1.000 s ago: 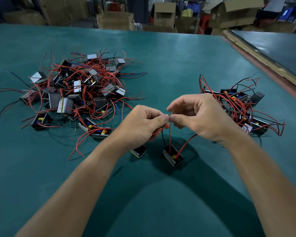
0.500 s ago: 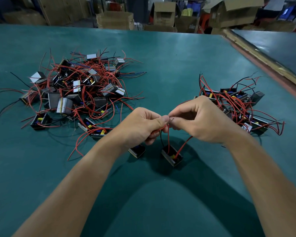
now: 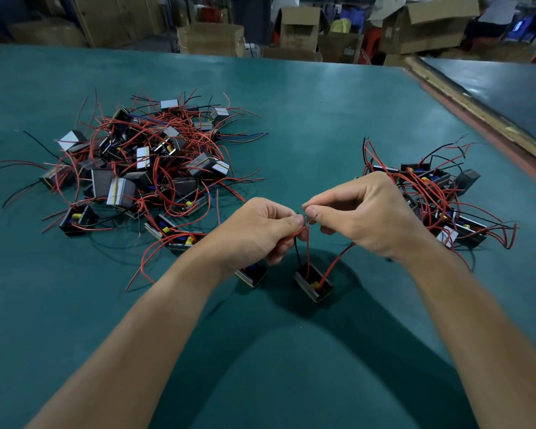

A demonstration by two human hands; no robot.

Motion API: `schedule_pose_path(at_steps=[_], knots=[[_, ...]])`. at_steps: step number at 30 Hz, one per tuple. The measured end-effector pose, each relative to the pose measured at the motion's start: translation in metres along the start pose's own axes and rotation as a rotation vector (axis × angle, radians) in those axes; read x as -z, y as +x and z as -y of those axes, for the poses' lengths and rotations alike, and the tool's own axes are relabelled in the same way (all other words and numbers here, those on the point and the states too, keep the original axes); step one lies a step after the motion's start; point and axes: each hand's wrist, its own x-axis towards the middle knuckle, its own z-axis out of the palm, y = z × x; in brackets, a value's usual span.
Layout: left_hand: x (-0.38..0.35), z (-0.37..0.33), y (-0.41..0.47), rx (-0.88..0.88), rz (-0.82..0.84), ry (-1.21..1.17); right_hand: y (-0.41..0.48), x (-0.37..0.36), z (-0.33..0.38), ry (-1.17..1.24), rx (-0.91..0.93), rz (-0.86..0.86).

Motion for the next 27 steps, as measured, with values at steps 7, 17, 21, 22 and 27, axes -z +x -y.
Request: schedule_pose_path(at_steps=[7, 17, 21, 22, 27], knots=[[-0.001, -0.0006, -0.0001, 0.024, -0.012, 0.003, 0.0002, -0.0009, -0.0047, -0.041, 0.009, 0.037], [-0.0017, -0.0012, -0.0004, 0.007, -0.038, -0.015, 0.0014, 0.0008, -0.0079, -0.132, 0.047, 0.025], [-0.0022, -0.0015, -0.0003, 0.009, -0.023, -0.001, 0.0021, 0.0018, -0.0094, -0.186, 0.088, 0.06], [-0.002, -0.0017, -0.0008, 0.01, -0.015, -0.002, 0.0021, 0.0016, -0.0088, -0.196, 0.101, 0.07], [-0.0007, -0.0017, -0.0017, 0.014, 0.02, 0.0, 0.0009, 0.0004, -0.0044, -0.19, 0.097, 0.077]])
